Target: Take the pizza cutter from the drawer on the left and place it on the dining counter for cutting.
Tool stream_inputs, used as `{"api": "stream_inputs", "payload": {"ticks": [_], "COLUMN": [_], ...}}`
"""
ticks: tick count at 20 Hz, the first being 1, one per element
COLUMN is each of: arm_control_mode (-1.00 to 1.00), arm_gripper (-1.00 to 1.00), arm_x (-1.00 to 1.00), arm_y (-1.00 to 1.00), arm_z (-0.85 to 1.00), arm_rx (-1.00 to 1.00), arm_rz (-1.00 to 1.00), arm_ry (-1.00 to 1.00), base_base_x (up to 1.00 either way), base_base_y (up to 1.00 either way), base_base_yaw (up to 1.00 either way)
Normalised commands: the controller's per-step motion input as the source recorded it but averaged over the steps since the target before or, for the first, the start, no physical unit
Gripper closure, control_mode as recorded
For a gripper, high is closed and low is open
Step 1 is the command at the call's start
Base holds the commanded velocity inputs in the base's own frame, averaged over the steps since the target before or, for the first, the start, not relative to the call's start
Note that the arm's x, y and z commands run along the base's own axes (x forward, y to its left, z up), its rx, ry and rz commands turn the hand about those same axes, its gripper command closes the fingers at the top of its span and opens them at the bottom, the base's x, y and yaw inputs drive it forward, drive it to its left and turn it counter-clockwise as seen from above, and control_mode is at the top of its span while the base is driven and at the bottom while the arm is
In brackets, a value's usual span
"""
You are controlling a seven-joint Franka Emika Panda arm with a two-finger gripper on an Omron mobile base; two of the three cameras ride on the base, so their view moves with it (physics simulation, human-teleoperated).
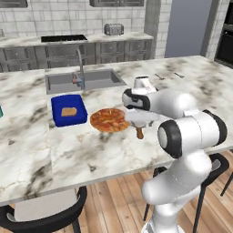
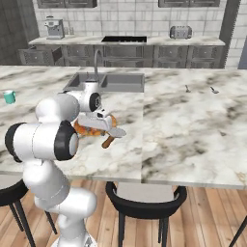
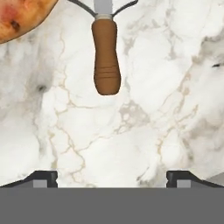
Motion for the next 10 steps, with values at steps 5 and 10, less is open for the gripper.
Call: {"api": "stream_inputs", "payload": {"ticks": [5,10], "arm_control_mode": [-1.00,-1.00], "arm_gripper": [-1.00,-1.00], "arm_x": [-1.00,-1.00], "arm_y": [0.00,0.03], "arm_z": [0.32,0.60], "arm_rx": [0.00,0.00], "arm_rz": [0.00,0.00], "arm_ry": [0.00,0.00], "base_base_x": [0.00,0.00], "base_base_y": [0.00,0.00], "base_base_yaw": [0.00,0.00]}}
